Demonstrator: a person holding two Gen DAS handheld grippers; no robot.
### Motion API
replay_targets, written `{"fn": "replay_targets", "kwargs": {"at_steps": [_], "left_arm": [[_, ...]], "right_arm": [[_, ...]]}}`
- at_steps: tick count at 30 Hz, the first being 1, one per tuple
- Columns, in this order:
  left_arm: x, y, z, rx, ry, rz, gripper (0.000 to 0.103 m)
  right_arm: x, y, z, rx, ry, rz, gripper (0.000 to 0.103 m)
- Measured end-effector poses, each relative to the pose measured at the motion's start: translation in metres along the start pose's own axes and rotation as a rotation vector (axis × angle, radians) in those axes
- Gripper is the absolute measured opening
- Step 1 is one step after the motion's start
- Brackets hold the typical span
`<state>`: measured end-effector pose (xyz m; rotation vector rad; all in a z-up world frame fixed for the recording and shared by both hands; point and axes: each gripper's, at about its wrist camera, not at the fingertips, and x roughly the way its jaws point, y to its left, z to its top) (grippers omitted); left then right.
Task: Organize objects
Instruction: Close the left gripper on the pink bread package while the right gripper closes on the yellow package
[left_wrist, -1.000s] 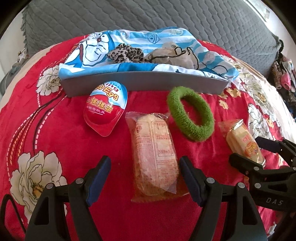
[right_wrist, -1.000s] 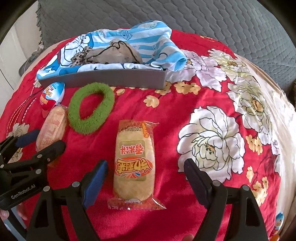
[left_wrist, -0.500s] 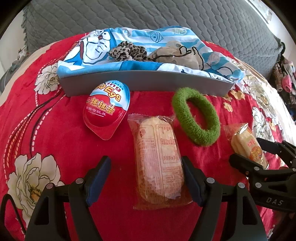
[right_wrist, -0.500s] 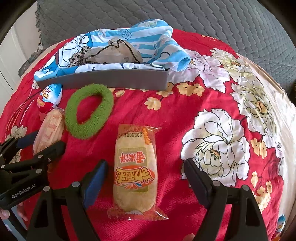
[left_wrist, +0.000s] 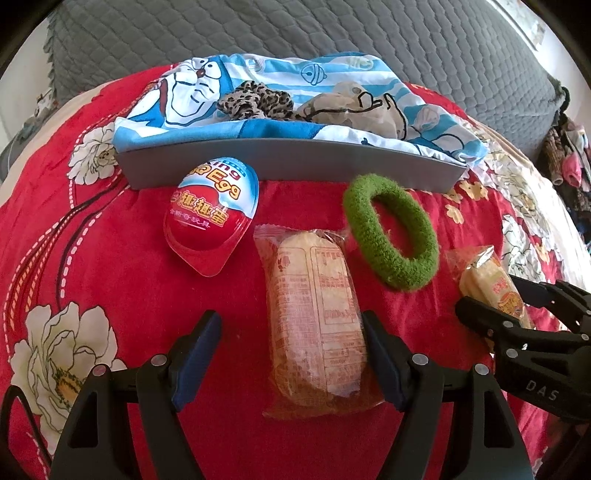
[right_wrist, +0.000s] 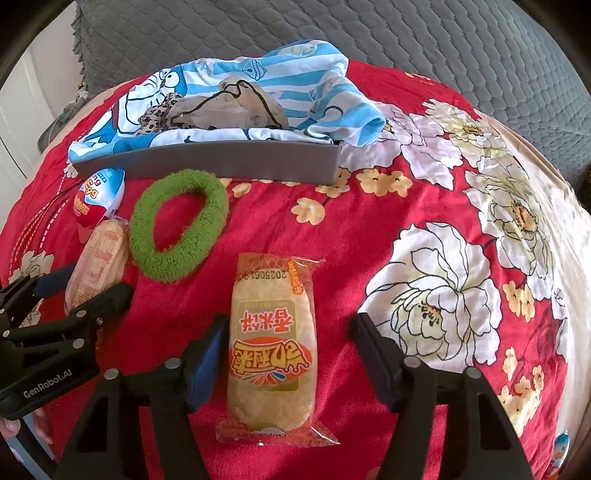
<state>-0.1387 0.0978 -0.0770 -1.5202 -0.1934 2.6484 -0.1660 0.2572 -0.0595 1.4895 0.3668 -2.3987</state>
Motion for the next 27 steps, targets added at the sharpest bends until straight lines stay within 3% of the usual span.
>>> {"fn": "replay_targets", "kwargs": {"at_steps": [11,15,27], "left_arm": [[-0.0009,-0.0034,-0.0012,0.02,0.0,-0.03,0.062],[-0.003,-0.0039,-0.0012,0.026,-0.01,-0.034,0.051],[-0.004,-0.0027,-0.0013,0.024,-0.009,-0.041,0.047]], "right_arm": [[-0.0019,0.0061,-0.0009,-0.035,-0.009,0.0,0.052],[-0.003,0.0068,-0.0012,-0.041,-0.011,0.003,0.047],[-0.0036,0.0049,-0.0009,-0.03,-0.01,0.02,0.04]]}}
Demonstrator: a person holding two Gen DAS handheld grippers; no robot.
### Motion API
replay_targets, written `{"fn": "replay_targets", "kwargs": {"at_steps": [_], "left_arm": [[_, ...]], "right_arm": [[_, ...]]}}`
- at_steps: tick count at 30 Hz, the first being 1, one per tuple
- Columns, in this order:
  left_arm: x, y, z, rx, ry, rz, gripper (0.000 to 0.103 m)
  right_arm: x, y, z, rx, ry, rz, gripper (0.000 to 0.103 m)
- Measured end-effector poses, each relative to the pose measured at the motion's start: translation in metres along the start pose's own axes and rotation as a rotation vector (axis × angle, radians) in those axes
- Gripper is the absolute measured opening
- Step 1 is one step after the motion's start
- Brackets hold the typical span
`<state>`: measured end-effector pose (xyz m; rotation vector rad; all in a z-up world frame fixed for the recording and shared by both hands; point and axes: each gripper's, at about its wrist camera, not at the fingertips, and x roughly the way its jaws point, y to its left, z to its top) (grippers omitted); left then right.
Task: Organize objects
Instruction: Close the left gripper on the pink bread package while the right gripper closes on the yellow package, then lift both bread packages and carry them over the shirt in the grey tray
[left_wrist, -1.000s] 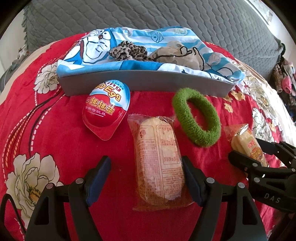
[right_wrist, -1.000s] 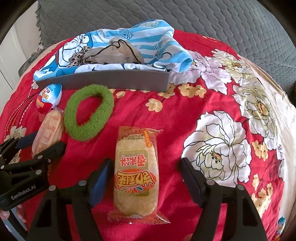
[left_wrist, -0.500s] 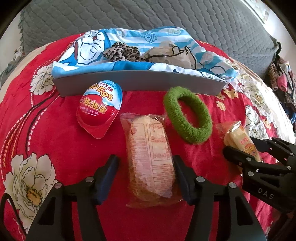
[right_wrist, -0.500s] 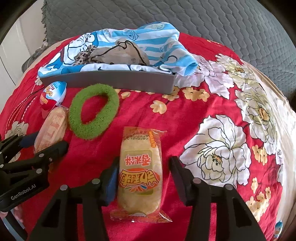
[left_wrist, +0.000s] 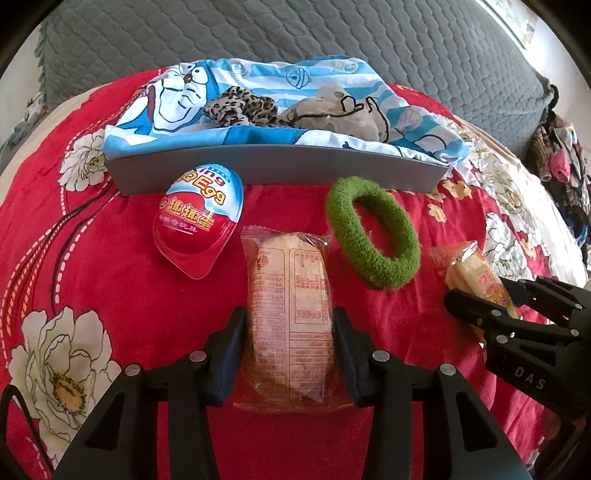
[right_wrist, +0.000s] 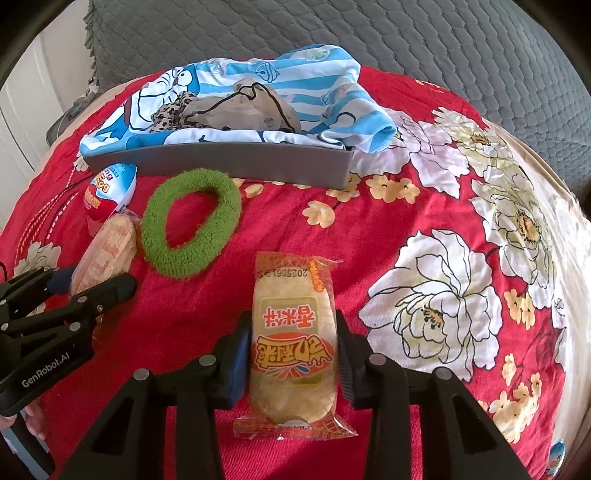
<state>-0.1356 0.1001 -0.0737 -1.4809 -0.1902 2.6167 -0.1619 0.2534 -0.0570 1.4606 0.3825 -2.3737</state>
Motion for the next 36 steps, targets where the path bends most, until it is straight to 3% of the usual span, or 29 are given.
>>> {"fn": "replay_targets", "kwargs": {"at_steps": [36], "left_arm": [[-0.035,0.003,-0.012,-0.013,-0.006,0.006,0.043]], "right_arm": [[-0.029,0.02,-0.003,-0.052,-0.021,0.119,0.04]]}}
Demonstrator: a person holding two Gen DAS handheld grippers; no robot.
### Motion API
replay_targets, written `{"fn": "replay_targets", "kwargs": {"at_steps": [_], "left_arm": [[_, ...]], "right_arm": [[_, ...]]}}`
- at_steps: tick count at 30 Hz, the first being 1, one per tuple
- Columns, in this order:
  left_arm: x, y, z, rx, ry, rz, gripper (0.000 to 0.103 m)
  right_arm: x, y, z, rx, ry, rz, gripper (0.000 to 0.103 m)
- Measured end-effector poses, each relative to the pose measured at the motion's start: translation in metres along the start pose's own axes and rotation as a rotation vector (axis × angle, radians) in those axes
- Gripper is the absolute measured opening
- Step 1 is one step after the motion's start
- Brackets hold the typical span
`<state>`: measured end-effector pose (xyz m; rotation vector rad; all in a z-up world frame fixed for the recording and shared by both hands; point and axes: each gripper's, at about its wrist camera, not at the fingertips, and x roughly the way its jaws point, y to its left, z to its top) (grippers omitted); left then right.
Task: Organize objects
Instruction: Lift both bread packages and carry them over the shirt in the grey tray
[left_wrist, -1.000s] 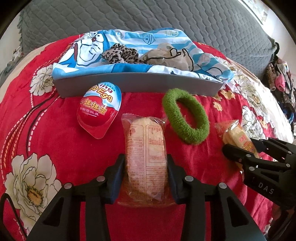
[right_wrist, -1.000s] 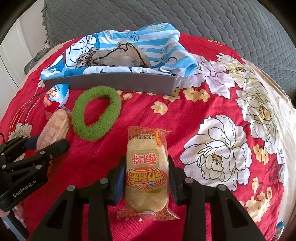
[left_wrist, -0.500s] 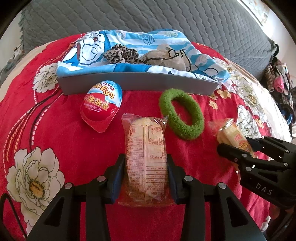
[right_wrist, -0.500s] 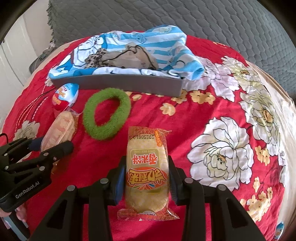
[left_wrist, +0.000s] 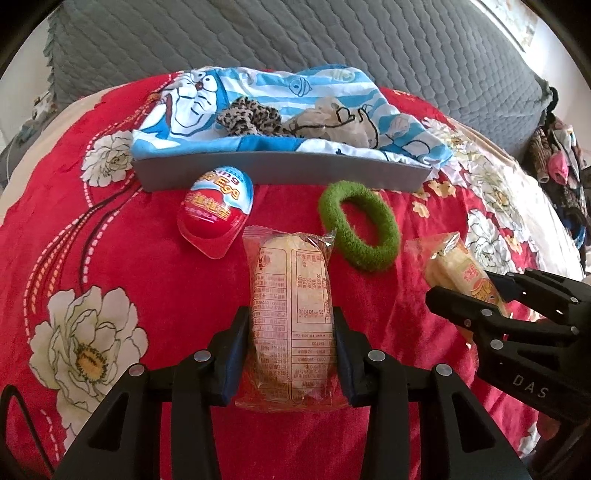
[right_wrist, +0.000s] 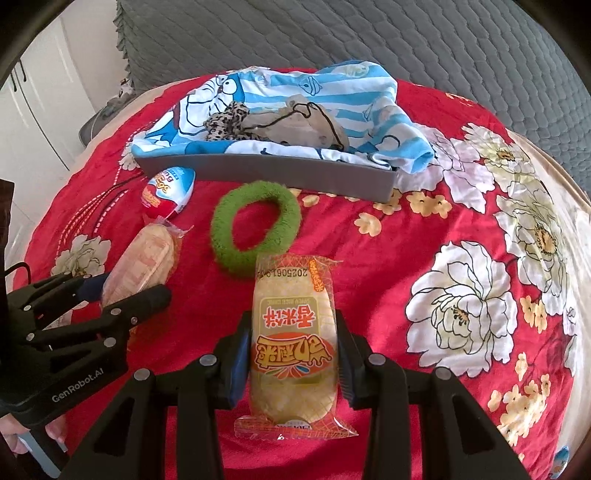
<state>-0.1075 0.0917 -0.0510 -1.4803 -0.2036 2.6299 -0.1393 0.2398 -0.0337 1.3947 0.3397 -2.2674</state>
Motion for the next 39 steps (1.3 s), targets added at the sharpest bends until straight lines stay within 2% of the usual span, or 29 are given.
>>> {"fn": "replay_targets", "kwargs": {"at_steps": [22,39], "left_arm": [[-0.046,-0.001,0.007,-0.013,-0.078,0.025,0.043],[-0.088,0.0,0.029,-0.026,-0.194,0.028,0.043]], "right_arm": [[-0.04,0.017,0.009,-0.027,-0.104,0.028,0.04],[-0.091,0.028,0.028,-0.033,-0.268,0.014,0.04]]}}
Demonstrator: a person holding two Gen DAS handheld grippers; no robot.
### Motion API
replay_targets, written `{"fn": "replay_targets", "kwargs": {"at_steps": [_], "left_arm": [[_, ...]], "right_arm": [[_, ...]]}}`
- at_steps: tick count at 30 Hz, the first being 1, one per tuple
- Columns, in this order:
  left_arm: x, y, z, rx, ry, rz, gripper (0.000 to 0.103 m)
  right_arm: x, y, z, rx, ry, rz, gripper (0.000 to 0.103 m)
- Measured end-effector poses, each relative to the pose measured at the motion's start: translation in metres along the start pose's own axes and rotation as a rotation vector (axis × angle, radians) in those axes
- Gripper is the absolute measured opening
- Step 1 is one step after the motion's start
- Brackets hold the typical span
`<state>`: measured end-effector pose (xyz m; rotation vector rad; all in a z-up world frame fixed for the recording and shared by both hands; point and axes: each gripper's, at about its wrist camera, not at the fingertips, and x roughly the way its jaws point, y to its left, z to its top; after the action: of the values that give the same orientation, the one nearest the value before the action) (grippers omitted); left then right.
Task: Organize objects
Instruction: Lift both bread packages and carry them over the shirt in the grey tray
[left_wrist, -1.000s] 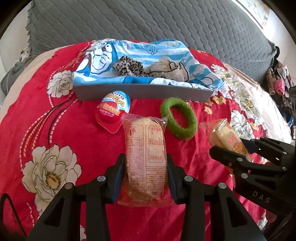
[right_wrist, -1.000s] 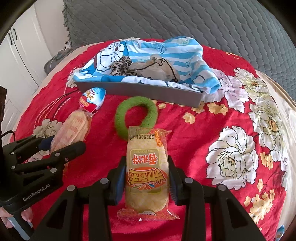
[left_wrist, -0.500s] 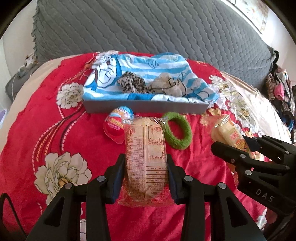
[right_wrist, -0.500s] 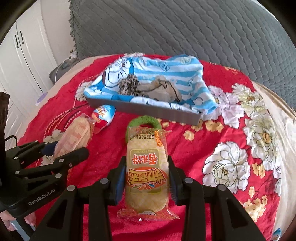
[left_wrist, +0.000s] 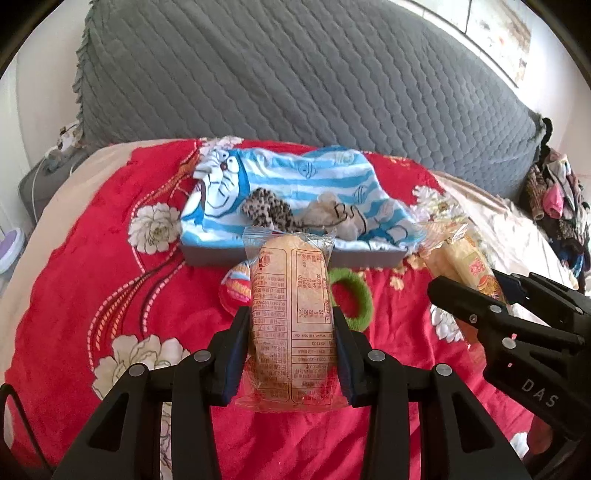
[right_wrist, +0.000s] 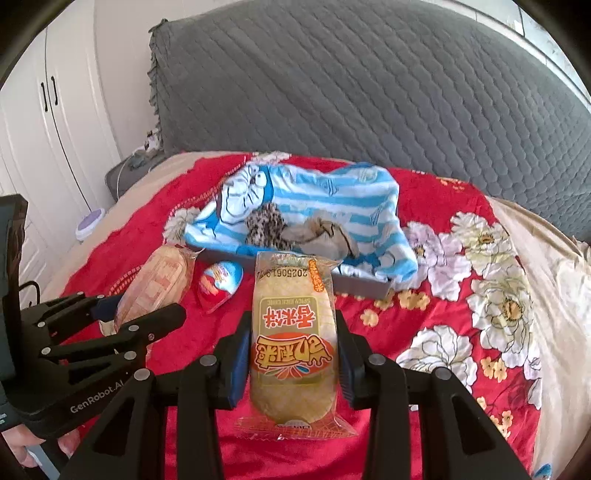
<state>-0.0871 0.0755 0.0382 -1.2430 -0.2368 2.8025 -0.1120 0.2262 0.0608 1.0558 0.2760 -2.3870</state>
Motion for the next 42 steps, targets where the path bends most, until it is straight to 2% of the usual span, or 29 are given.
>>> {"fn": "replay_targets", "kwargs": {"at_steps": [9,18,33,42], "left_arm": [[-0.012,0.005,0.021,-0.018,-0.051,0.006,0.043],[-0.014,0.007,0.04,-0.028,-0.1,0.0,0.043],[0.006,0.013,0.07,-0.043,-0.138,-0.013,0.043],[0.031,0.021,0.082,-0.039,-0.14,0.0,0.043]], "right_arm": [[-0.021,0.0,0.022,0.021,-0.086,-0.003,0.04],[-0.024,-0.001,0.032,0.036,-0.112,-0.003,0.04],[-0.009,0.0,0.058,0.03,-0.155,-0.001,0.04],[0.001,0.0,0.078,0.03,-0.216,0.019,0.04]]}}
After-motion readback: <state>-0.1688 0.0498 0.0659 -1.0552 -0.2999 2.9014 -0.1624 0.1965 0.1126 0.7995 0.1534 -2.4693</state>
